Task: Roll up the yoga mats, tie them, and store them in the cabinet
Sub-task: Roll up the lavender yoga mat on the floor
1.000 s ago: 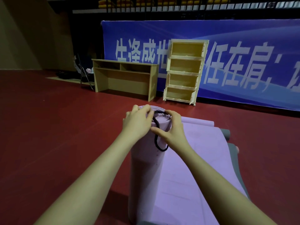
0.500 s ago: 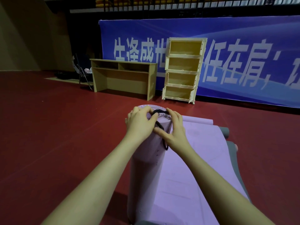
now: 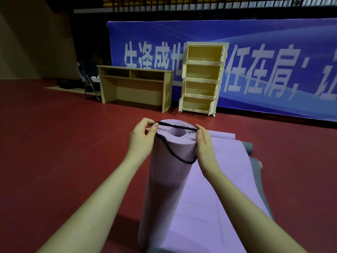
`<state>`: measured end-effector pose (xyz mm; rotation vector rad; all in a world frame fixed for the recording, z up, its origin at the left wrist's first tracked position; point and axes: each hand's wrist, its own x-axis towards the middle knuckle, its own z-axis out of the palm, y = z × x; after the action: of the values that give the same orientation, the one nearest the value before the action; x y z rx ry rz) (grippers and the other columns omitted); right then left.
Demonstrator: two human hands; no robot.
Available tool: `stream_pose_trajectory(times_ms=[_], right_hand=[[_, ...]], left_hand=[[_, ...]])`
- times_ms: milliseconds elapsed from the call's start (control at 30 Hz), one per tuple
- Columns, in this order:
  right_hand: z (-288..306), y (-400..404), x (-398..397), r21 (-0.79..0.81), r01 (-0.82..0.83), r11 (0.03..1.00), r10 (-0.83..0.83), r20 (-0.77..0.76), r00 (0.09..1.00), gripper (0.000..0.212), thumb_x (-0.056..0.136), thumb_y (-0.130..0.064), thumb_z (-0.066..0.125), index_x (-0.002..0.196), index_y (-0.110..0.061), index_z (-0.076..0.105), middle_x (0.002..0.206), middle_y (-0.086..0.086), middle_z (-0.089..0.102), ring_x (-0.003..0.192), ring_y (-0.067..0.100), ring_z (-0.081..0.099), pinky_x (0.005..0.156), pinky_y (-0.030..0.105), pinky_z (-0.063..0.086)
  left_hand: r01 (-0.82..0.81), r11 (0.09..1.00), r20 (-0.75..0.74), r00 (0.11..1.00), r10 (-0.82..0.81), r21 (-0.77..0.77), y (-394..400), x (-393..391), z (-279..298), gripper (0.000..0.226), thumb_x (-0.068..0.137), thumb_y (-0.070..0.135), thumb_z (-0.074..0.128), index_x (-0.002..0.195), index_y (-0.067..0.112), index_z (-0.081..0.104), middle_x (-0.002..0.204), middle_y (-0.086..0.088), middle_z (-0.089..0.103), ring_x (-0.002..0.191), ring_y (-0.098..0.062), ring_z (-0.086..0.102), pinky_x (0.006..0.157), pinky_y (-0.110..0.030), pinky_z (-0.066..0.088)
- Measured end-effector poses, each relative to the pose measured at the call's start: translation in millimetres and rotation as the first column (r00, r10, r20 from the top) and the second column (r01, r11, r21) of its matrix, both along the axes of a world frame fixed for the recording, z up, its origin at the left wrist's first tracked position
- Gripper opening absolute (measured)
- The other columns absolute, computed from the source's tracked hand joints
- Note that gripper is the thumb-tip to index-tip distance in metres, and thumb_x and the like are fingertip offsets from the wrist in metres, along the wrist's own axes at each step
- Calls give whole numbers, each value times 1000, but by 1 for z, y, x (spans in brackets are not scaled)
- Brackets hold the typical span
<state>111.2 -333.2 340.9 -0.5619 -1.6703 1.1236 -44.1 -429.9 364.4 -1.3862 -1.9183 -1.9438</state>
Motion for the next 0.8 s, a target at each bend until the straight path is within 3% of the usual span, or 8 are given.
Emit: stream_pose_trajectory(times_ms=[100, 167, 233, 300, 433, 567, 667, 800], right_hand=[[-6, 3, 0, -112, -11, 994, 5, -52, 999, 37, 103, -38, 34, 134, -26, 51, 136, -14, 51, 127, 4, 44, 108, 25, 34], [-10, 5, -1, -180, -29, 983, 10, -107, 994, 31, 103, -32, 38, 124, -23, 59, 125, -9, 61, 115, 9, 55, 102, 34, 43], [-12, 4, -1, -206, -57, 977, 25, -154, 988, 23, 102, -24, 44, 112, -17, 63, 105, -3, 67, 91, 11, 58, 86, 29, 47], [-10, 1, -1, -214, -63, 975, 22, -190, 981, 14, 99, -20, 51, 97, -12, 63, 83, -3, 63, 74, 10, 50, 72, 25, 42], [-3, -2, -6, -238, -84, 968, 28, -229, 973, 15, 94, -14, 60, 79, -14, 58, 70, -1, 58, 68, 14, 46, 70, 31, 39], [2, -8, -14, -176, -48, 983, 15, -184, 983, 14, 98, -14, 53, 84, -17, 54, 75, -7, 67, 67, 6, 58, 69, 24, 44], [7, -10, -20, -142, 24, 990, -41, -121, 992, 14, 99, -18, 50, 86, -21, 52, 66, -9, 60, 58, 3, 49, 56, 19, 38], [16, -10, -22, -183, -3, 983, -23, -139, 990, 9, 101, -17, 45, 94, -16, 48, 67, 1, 67, 53, 5, 56, 52, 15, 43]], left_hand=[[13, 1000, 59, 998, -13, -9, 2, -9, -6, 15, 94, 23, 54, 79, 23, 52, 70, 2, 56, 69, -15, 52, 72, -40, 50], [41, 999, 123, 991, -42, 9, 0, -13, -3, 19, 96, 18, 54, 78, 24, 51, 72, -3, 58, 69, -15, 53, 70, -39, 50], [78, 996, 183, 980, -83, 33, -3, -18, -1, 22, 97, 11, 51, 78, 22, 50, 75, -4, 61, 67, -6, 58, 64, -26, 51], [91, 995, 195, 976, -95, 31, -8, -24, 1, 23, 97, 7, 49, 79, 21, 49, 75, 2, 63, 60, 8, 57, 57, -13, 48], [105, 993, 233, 966, -115, 56, -13, -35, -4, 20, 97, 10, 50, 81, 21, 51, 73, 4, 61, 59, 5, 55, 56, -13, 46], [68, 997, 206, 976, -75, 43, -18, -40, -11, 20, 98, 12, 50, 79, 21, 51, 68, 2, 53, 62, -7, 45, 56, -23, 37], [63, 997, 251, 966, -69, 32, -22, -42, -8, 21, 99, 13, 47, 80, 22, 47, 63, 3, 49, 49, 1, 41, 47, -16, 36], [74, 997, 258, 964, -63, -34, -25, -44, 6, 17, 101, 16, 44, 84, 19, 45, 50, 7, 58, 40, 1, 43, 39, -13, 33]])
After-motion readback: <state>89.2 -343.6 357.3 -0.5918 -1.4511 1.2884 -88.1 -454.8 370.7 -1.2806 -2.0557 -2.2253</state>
